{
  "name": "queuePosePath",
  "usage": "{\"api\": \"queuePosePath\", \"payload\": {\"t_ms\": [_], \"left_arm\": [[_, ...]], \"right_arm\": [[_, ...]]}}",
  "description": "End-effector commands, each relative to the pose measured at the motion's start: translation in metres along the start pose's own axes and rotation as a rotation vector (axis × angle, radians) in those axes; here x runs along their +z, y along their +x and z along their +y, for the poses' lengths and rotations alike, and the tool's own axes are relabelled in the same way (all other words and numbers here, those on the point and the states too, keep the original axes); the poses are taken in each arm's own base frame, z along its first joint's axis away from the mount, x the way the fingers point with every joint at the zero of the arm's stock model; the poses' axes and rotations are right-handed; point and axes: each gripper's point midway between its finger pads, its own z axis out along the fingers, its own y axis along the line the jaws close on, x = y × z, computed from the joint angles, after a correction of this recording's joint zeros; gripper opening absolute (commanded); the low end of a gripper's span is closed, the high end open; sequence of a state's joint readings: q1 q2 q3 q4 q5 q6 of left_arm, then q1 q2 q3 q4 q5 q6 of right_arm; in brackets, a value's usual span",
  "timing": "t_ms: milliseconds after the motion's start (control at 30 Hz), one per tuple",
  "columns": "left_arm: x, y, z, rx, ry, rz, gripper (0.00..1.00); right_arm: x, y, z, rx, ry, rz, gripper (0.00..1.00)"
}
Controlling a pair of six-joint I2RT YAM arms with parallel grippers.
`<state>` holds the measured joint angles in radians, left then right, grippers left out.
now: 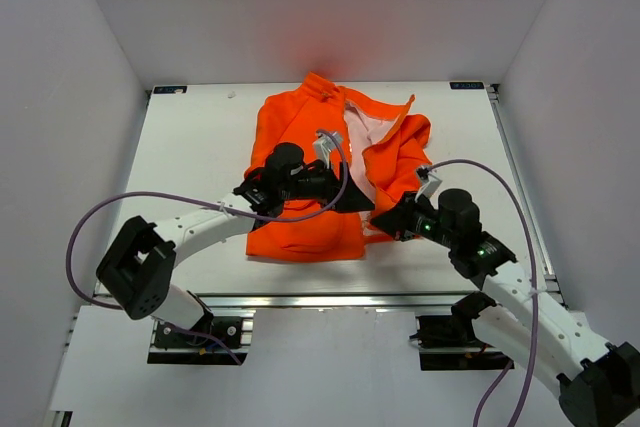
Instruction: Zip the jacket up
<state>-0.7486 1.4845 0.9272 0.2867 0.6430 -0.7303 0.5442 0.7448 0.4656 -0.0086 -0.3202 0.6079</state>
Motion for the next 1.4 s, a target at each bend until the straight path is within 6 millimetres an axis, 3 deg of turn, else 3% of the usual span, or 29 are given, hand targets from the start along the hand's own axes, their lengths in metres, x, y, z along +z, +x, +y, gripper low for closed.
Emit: {"api": "queuePosePath", "payload": {"t_ms": [0,33,133,267,300,367,400,433,500,567,633,700,767,800,1000,1100,1267,1367], "left_arm": [[-0.022,-0.007,0.010,0.049,-0.187,-0.010,0.93],[-0.030,0.007,0.023,0.010,-0.267,0.038,0.98],[-0.042,0.026,0.038,-0.064,-0.363,0.082,0.98],[-0.044,0.061,0.067,-0.154,-0.498,0.172,0.98],[-0.038,0.067,0.064,-0.147,-0.503,0.194,0.98],[-0.030,0.085,0.077,-0.152,-0.578,0.262,0.98],[-0.017,0.084,0.066,-0.120,-0.574,0.276,0.98],[-0.014,0.097,0.078,-0.134,-0.630,0.325,0.98],[-0.003,0.099,0.081,-0.130,-0.654,0.342,0.98],[0.002,0.110,0.099,-0.157,-0.715,0.364,0.95],[0.009,0.108,0.102,-0.183,-0.754,0.355,0.92],[0.011,0.120,0.113,-0.206,-0.838,0.389,0.89],[0.020,0.119,0.108,-0.218,-0.889,0.389,0.89],[0.011,0.126,0.121,-0.211,-0.981,0.406,0.90],[0.004,0.131,0.136,-0.269,-1.122,0.392,0.86],[0.008,0.123,0.129,-0.265,-1.096,0.371,0.84],[0.008,0.097,0.101,-0.186,-1.028,0.268,0.98],[0.001,0.099,0.103,-0.183,-1.050,0.265,0.98]], "right_arm": [[-0.019,-0.017,-0.033,-0.029,0.255,-0.046,0.00],[-0.026,-0.027,-0.045,-0.033,0.339,-0.081,0.00],[-0.043,-0.028,-0.073,-0.013,0.511,-0.089,0.00],[-0.048,-0.019,-0.088,0.020,0.591,-0.043,0.00],[-0.047,-0.018,-0.090,0.020,0.595,-0.034,0.00],[-0.046,-0.015,-0.092,0.022,0.600,-0.026,0.00],[-0.046,-0.015,-0.093,0.025,0.603,-0.025,0.00],[-0.047,-0.015,-0.094,0.025,0.607,-0.030,0.00],[-0.049,-0.015,-0.095,0.025,0.612,-0.040,0.00],[-0.052,-0.017,-0.095,0.022,0.617,-0.055,0.00],[-0.055,-0.017,-0.096,0.022,0.624,-0.066,0.00],[-0.056,-0.016,-0.097,0.025,0.625,-0.071,0.00],[-0.057,-0.015,-0.096,0.030,0.624,-0.066,0.00],[-0.057,-0.014,-0.096,0.034,0.624,-0.066,0.00],[-0.055,-0.013,-0.095,0.031,0.606,-0.061,0.00],[-0.054,-0.012,-0.095,0.028,0.606,-0.056,0.00],[-0.053,-0.009,-0.097,0.028,0.608,-0.049,0.00],[-0.052,-0.009,-0.097,0.026,0.601,-0.047,0.00]]}}
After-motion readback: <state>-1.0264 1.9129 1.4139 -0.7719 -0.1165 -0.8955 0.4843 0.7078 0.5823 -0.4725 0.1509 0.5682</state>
